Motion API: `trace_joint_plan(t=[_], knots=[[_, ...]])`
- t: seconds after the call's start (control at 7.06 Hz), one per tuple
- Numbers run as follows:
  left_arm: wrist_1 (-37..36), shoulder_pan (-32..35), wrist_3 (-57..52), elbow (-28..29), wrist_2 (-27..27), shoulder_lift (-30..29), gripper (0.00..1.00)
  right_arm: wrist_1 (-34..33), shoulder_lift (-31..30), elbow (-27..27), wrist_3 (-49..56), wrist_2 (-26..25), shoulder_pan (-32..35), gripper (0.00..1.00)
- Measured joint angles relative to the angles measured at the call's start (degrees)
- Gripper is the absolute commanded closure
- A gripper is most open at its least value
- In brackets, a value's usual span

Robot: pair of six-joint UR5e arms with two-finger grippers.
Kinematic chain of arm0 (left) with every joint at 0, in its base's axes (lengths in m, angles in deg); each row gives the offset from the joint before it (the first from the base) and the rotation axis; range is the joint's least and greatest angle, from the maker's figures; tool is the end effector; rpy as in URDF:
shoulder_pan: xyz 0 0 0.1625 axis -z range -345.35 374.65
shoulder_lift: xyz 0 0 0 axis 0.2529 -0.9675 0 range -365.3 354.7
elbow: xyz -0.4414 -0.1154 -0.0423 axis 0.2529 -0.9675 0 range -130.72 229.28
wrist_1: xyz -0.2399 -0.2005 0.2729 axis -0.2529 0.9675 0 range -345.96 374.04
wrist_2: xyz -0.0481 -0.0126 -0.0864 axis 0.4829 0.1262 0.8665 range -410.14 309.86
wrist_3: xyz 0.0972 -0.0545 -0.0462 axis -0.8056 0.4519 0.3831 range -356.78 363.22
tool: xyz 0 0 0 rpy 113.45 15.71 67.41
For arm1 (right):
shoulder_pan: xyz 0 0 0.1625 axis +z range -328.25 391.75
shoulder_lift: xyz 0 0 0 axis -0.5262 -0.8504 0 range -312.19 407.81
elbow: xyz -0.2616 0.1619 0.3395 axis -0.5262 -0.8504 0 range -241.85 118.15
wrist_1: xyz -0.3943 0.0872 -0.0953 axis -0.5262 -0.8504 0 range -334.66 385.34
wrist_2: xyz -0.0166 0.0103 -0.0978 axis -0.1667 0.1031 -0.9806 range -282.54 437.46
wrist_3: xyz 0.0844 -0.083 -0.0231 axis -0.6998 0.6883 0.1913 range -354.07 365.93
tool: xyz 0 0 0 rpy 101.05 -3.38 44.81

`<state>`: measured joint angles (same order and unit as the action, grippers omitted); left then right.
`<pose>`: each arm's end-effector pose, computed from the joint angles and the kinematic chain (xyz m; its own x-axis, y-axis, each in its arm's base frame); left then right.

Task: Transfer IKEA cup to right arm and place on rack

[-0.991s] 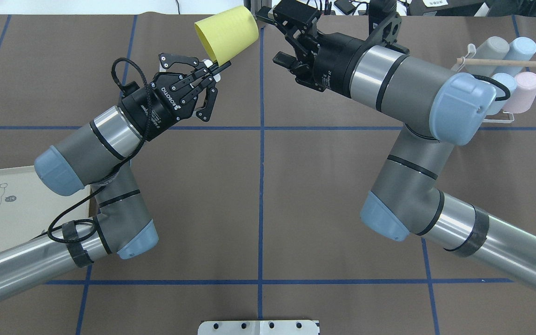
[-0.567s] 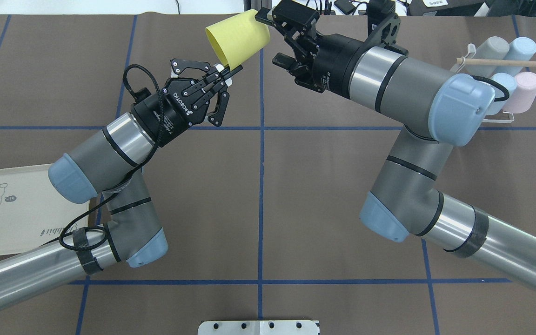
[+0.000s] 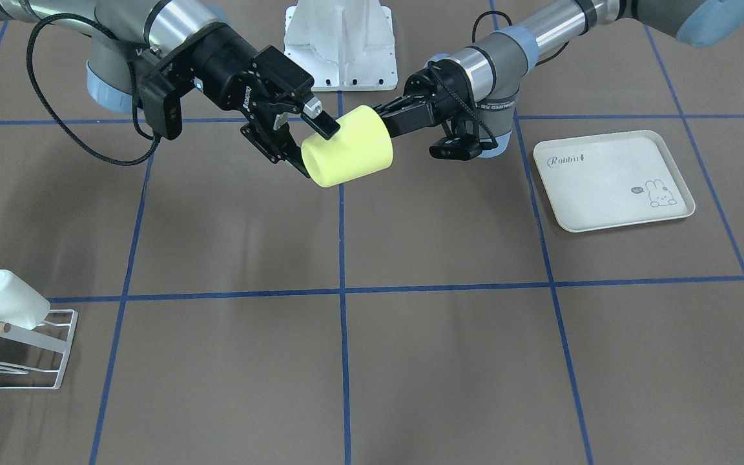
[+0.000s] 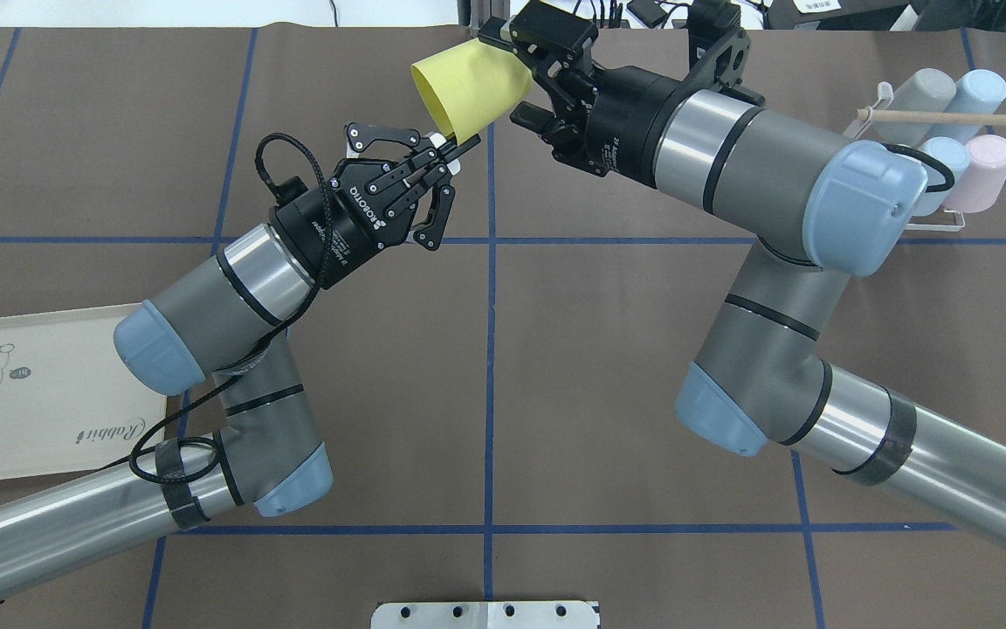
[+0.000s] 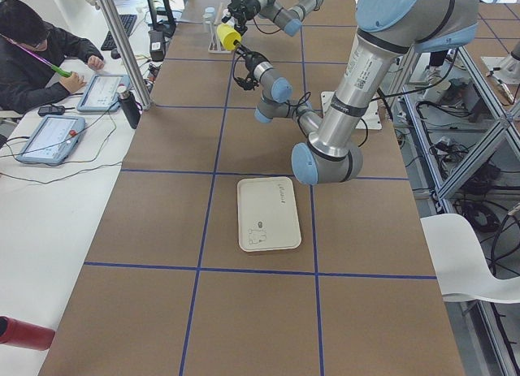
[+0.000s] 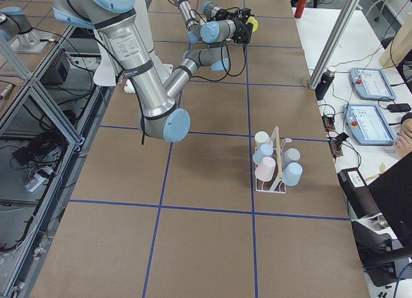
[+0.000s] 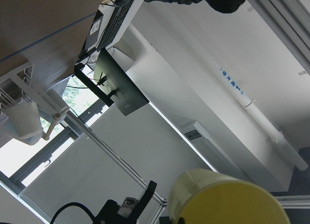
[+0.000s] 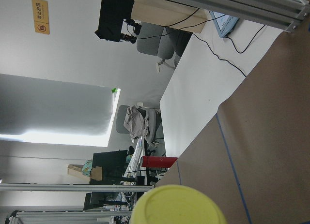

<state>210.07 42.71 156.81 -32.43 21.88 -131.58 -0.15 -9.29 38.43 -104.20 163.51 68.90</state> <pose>0.4770 -0.4476 0.1960 -0.8490 -0.5128 -0.1277 -0.2631 0.6197 -0.7395 -0.4084 -0.4871 0.1468 -0.4528 0.0877 0.8873 -0.5315 0.7724 -0.3476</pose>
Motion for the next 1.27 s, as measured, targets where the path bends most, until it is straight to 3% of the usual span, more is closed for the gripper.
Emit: trace_joint_plan(t=[0.71, 0.85, 0.99, 1.13, 1.27], knots=[[-0.3, -1.7, 0.0, 0.1, -2.1, -0.9, 1.0, 0.1, 0.1, 0.0, 0.0, 0.0, -0.1, 0.02], [-0.4, -1.9, 0.0, 0.1, -2.1, -1.1, 1.0, 0.1, 0.1, 0.0, 0.0, 0.0, -0.1, 0.09], [-0.5, -2.1, 0.0, 0.1, -2.2, -1.2, 1.0, 0.1, 0.1, 0.0, 0.0, 0.0, -0.1, 0.46], [-0.5, -2.3, 0.0, 0.1, -2.2, -1.2, 0.88, 0.1, 0.0, 0.0, 0.0, 0.0, -0.1, 0.99], [-0.4, -2.4, 0.0, 0.0, -2.1, -1.2, 0.01, 0.1, 0.0, 0.0, 0.0, -0.1, -0.2, 1.0]])
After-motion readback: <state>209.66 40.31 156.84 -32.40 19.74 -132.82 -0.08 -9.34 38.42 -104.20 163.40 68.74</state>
